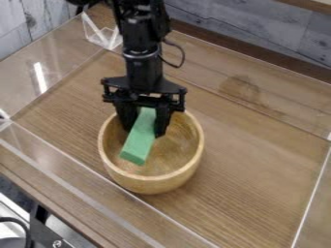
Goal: Move green stick from inside the wooden bowl to the table next to it
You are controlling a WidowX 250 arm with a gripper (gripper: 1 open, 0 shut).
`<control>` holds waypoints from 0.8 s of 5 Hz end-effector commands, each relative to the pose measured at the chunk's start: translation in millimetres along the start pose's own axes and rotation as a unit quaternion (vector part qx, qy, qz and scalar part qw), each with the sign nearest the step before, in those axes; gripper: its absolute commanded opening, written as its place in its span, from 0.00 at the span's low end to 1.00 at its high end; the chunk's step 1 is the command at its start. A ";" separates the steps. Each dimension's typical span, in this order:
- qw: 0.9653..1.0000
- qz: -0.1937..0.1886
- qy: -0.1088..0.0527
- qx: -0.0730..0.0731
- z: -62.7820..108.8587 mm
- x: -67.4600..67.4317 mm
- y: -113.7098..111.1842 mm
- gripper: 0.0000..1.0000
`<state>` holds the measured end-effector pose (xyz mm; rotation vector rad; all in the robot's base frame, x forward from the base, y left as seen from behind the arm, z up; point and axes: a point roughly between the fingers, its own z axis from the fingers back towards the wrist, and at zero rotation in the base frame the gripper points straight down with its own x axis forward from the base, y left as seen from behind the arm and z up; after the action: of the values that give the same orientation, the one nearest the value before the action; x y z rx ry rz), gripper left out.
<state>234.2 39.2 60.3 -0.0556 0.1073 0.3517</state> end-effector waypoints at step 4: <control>0.998 0.011 -0.048 -0.034 40.7 18.5 -9.0 0.00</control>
<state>248.6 36.6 79.8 -0.1040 0.0799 0.3763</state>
